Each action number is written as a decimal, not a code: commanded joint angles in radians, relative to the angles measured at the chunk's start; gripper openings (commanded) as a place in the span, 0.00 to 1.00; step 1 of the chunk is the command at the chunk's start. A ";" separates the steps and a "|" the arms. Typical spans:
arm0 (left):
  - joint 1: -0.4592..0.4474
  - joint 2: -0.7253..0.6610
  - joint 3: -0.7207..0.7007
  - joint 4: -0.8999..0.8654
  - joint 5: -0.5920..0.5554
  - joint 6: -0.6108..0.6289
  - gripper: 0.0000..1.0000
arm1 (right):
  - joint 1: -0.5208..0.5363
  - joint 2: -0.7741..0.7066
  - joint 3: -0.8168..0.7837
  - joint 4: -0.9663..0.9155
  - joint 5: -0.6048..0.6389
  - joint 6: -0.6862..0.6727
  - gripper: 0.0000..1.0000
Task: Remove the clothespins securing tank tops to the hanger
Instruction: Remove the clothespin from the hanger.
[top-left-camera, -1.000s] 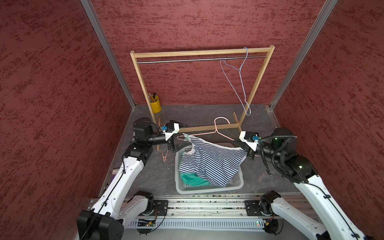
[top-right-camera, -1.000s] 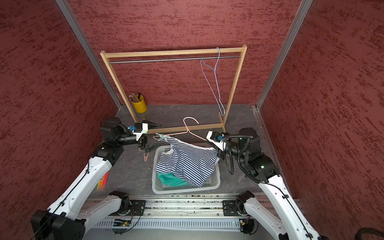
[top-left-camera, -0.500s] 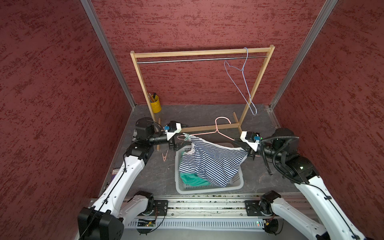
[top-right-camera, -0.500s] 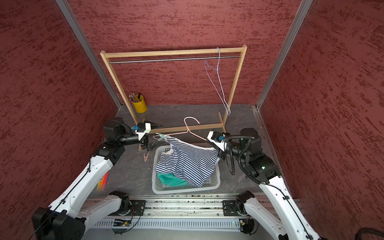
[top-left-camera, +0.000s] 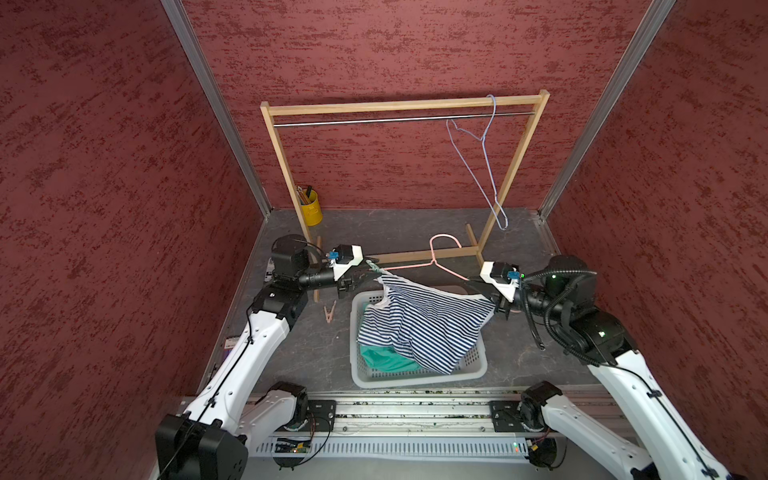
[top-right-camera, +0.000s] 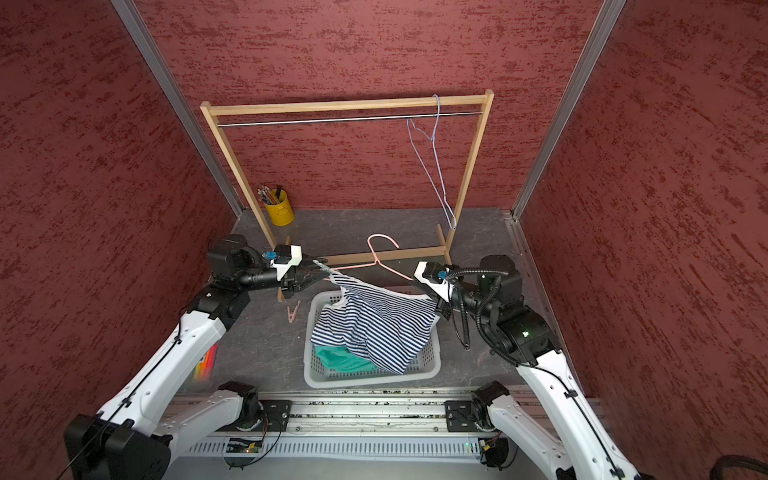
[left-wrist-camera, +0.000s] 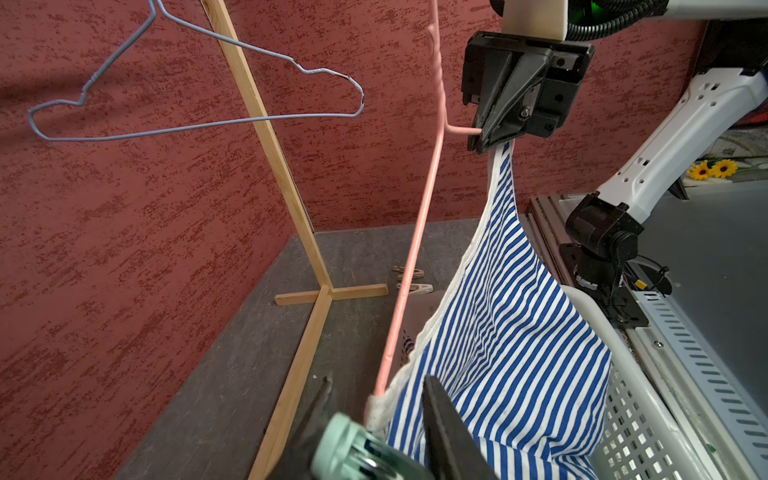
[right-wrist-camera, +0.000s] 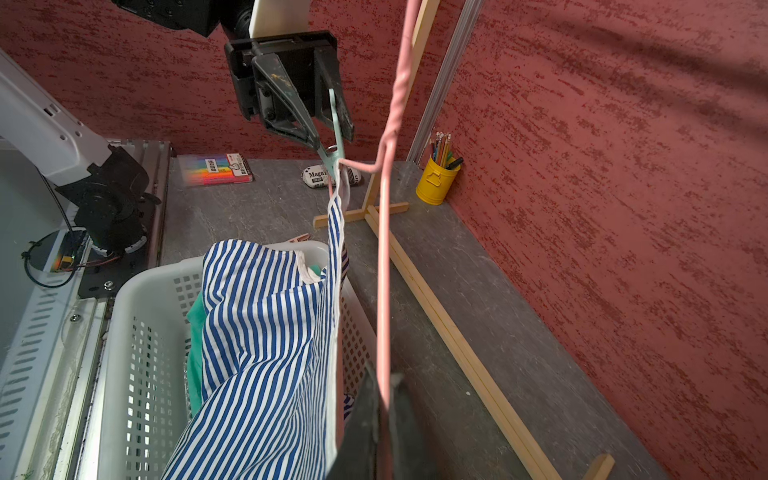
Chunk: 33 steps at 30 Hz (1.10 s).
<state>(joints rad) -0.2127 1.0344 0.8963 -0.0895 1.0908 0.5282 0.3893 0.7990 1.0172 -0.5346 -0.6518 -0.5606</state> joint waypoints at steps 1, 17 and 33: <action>-0.002 0.007 0.021 -0.001 0.009 -0.013 0.24 | -0.004 0.003 0.008 0.042 -0.037 0.002 0.00; -0.001 0.004 0.029 0.033 0.008 -0.073 0.00 | -0.006 -0.004 -0.009 0.054 0.022 0.021 0.00; 0.004 -0.043 -0.009 0.117 -0.192 -0.121 0.00 | -0.008 0.044 -0.020 0.050 0.067 0.010 0.00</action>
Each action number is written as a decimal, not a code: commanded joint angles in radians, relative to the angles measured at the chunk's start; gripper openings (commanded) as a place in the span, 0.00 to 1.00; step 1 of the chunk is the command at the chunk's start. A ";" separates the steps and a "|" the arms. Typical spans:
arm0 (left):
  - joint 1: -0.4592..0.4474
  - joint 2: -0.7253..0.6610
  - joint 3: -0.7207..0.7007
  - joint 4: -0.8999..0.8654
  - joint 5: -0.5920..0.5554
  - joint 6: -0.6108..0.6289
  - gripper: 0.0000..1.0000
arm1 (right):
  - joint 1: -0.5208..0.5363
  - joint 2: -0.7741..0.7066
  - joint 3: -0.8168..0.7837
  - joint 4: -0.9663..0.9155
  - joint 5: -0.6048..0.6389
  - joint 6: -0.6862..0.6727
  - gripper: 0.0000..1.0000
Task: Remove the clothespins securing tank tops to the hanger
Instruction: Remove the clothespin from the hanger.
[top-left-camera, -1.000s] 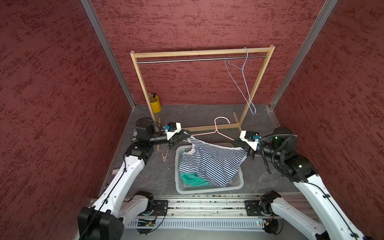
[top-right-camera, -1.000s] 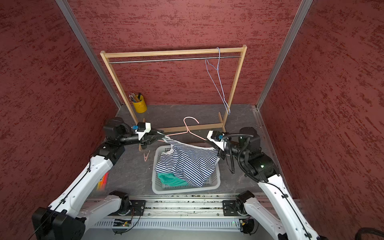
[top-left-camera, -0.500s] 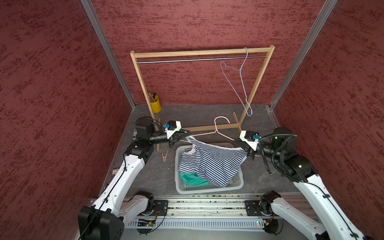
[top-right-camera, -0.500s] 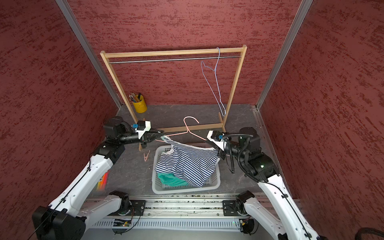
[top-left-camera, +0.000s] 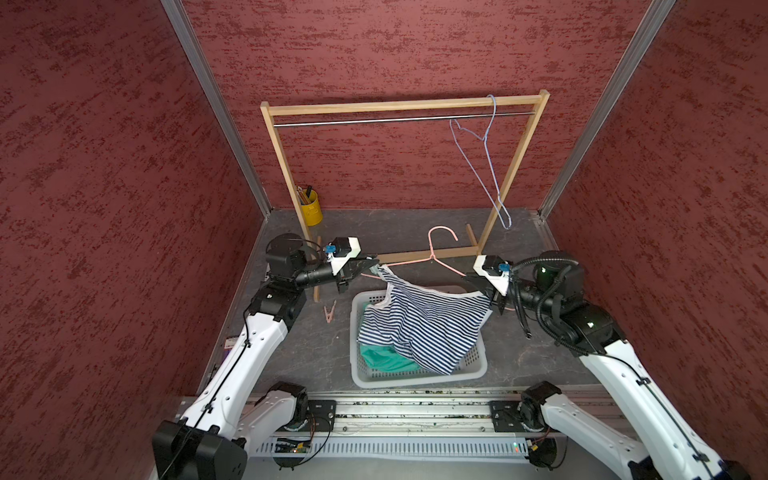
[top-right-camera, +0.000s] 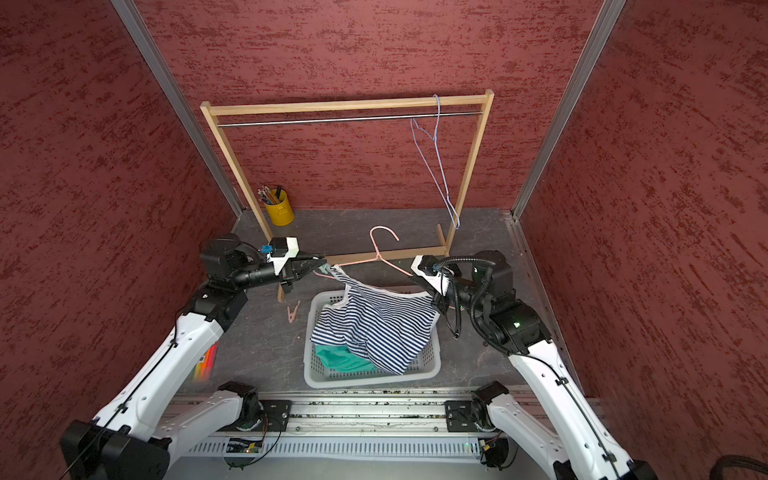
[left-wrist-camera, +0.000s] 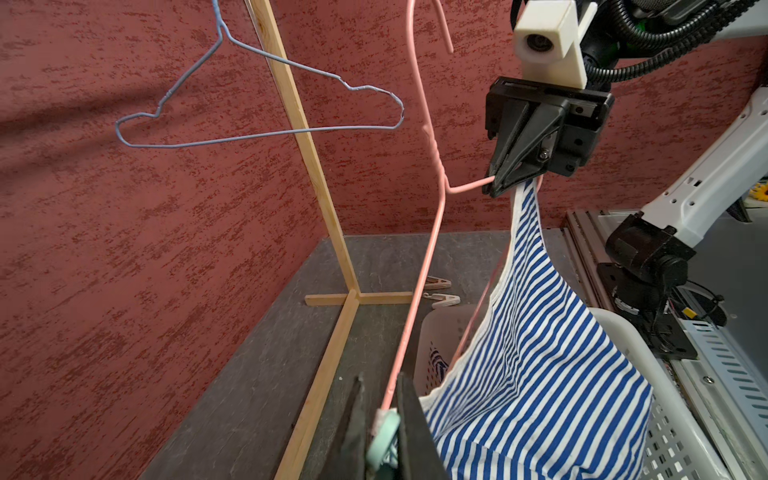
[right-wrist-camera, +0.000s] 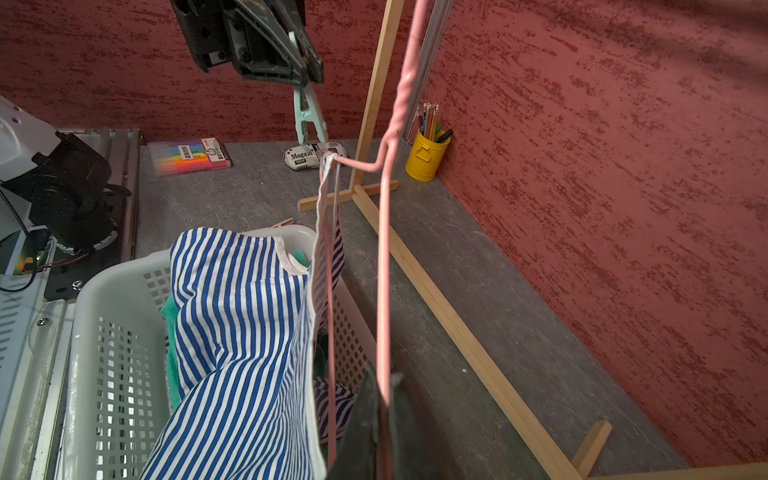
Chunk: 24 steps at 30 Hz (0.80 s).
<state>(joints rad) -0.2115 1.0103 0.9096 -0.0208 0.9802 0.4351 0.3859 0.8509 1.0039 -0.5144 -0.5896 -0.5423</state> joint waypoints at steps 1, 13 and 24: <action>0.004 -0.024 -0.027 0.058 -0.099 -0.031 0.00 | -0.004 -0.006 -0.006 0.027 0.012 -0.009 0.00; -0.009 -0.045 -0.034 0.047 -0.422 -0.289 0.00 | -0.004 -0.007 0.006 0.021 0.068 -0.006 0.00; -0.031 -0.138 -0.058 -0.139 -0.663 -0.394 0.00 | -0.004 -0.006 0.011 0.017 0.072 -0.016 0.00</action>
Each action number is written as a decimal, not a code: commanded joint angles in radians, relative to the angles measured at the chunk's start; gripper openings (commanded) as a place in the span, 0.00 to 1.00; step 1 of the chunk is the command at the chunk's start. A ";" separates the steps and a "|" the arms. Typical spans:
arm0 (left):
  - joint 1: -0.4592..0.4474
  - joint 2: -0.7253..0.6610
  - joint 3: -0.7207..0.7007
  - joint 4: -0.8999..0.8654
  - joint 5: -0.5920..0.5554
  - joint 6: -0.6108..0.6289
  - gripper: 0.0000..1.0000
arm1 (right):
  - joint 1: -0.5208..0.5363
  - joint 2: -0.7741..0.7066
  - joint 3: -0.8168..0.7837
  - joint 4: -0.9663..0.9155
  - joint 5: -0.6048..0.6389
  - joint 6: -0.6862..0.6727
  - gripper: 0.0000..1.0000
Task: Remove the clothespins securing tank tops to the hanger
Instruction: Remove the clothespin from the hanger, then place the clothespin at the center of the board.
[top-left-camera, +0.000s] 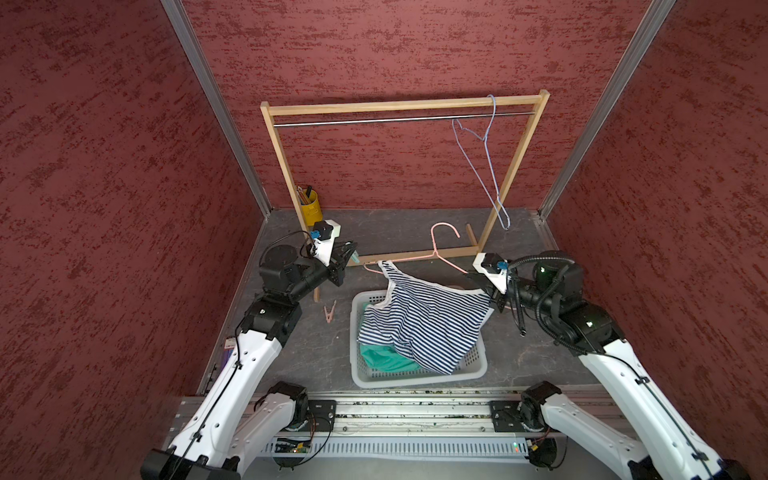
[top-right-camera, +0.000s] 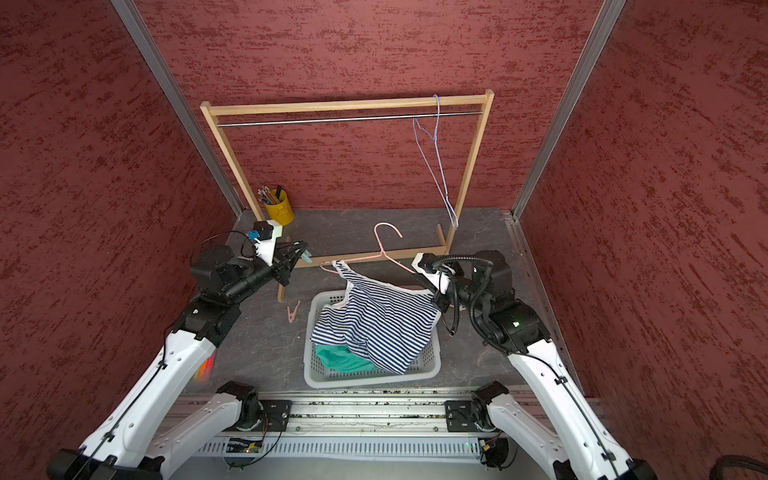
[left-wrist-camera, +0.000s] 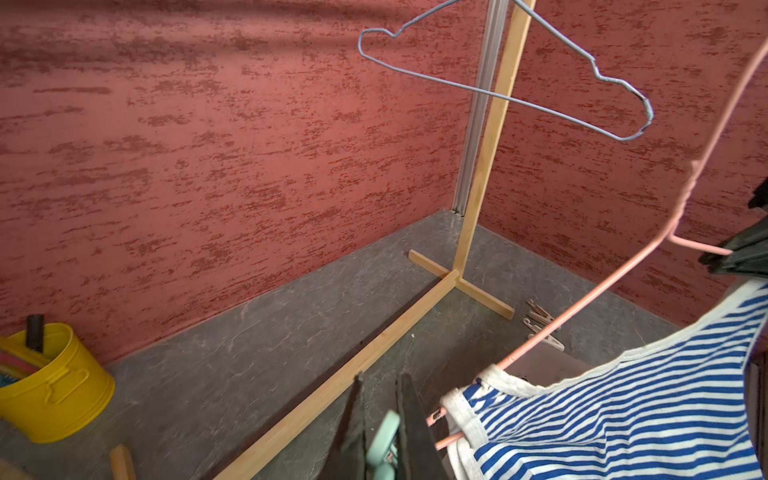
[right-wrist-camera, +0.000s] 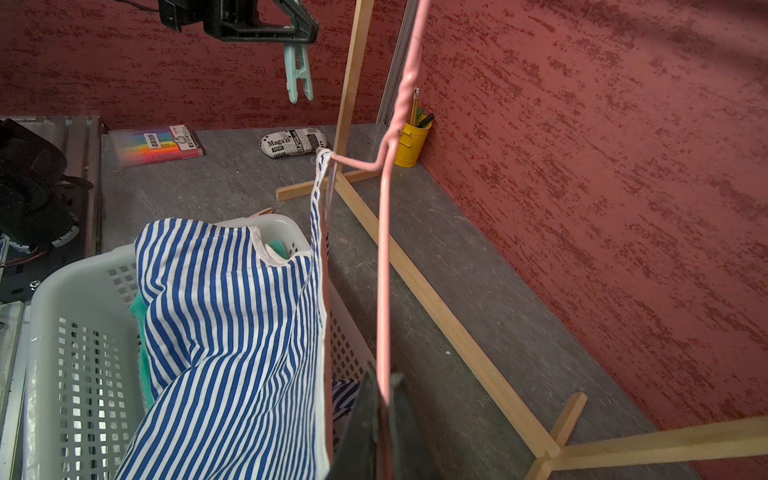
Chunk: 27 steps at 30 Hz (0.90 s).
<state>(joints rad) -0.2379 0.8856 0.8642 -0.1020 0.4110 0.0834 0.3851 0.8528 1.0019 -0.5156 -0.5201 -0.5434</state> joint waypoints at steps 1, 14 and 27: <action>-0.005 -0.015 -0.014 -0.065 -0.107 -0.053 0.00 | -0.004 -0.008 0.012 0.018 0.003 -0.015 0.00; 0.028 -0.051 -0.181 0.021 -0.318 -0.286 0.00 | -0.003 -0.009 0.012 0.015 -0.004 -0.010 0.00; 0.065 0.005 -0.333 0.056 -0.429 -0.588 0.00 | -0.003 -0.017 -0.002 0.017 -0.003 -0.008 0.00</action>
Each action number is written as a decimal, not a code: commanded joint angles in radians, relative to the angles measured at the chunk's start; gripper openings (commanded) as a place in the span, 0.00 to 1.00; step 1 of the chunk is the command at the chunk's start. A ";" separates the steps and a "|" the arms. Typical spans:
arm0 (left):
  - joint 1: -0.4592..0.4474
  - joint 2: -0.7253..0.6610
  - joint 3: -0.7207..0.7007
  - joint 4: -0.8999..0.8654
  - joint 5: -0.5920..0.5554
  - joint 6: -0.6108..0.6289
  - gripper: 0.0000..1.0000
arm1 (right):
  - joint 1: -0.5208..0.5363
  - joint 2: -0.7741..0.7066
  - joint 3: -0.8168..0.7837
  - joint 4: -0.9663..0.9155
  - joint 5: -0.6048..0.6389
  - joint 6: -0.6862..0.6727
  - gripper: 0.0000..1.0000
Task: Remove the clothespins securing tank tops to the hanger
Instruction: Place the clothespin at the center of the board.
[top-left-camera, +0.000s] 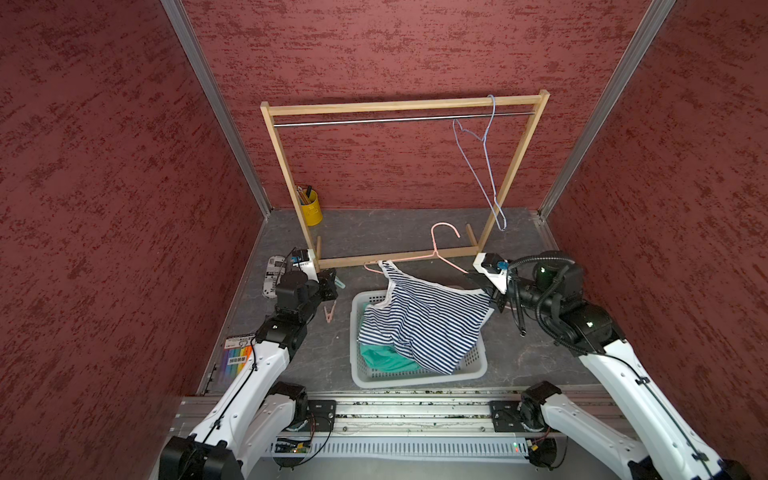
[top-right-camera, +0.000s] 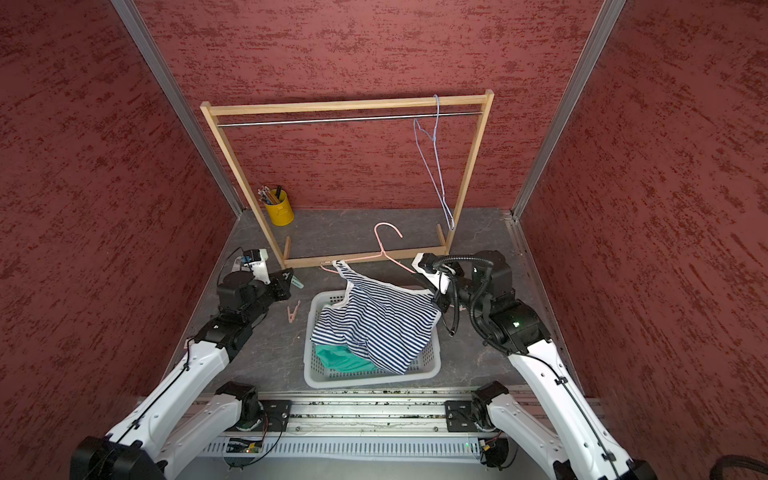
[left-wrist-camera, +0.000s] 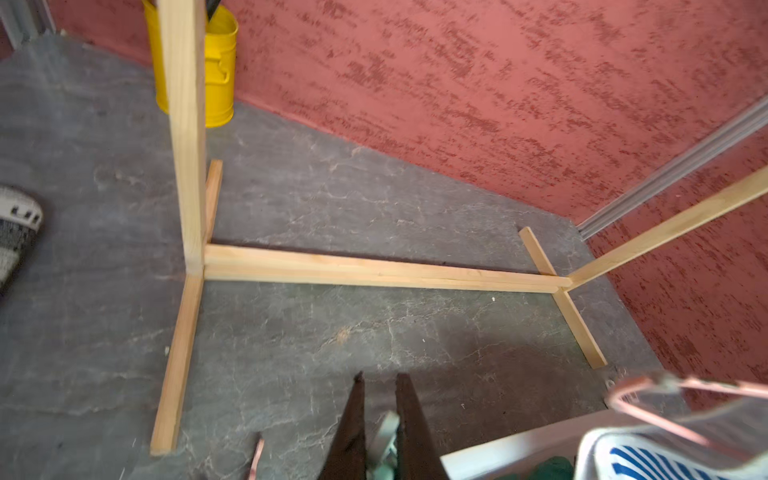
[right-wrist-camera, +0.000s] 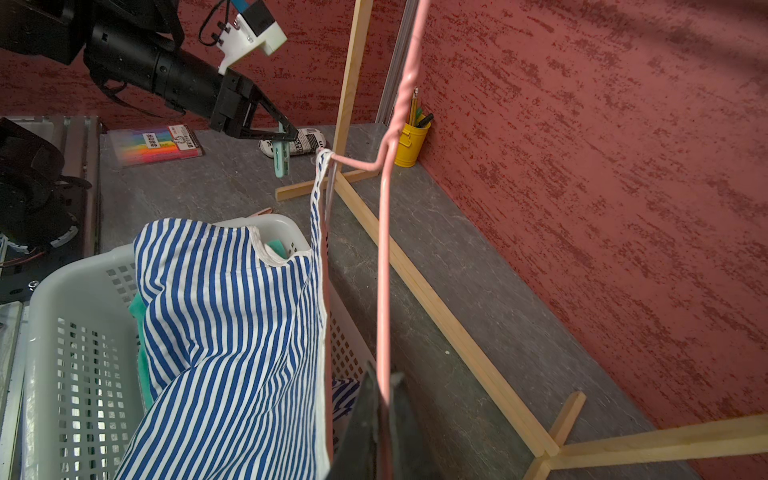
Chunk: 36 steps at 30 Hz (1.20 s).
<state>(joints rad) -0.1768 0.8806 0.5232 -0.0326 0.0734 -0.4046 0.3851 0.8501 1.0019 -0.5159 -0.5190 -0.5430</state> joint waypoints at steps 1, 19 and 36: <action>0.005 0.020 0.020 -0.060 -0.138 -0.128 0.00 | -0.003 -0.014 -0.002 0.017 -0.003 -0.008 0.00; -0.060 0.167 0.112 -0.302 -0.247 -0.200 0.00 | -0.004 -0.003 -0.004 0.024 0.000 -0.002 0.00; -0.122 0.409 0.250 -0.481 -0.249 -0.155 0.00 | -0.004 -0.004 -0.013 0.032 0.005 0.002 0.00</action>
<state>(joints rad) -0.2932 1.2575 0.7418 -0.4656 -0.1688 -0.5678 0.3851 0.8520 0.9989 -0.5156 -0.5179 -0.5423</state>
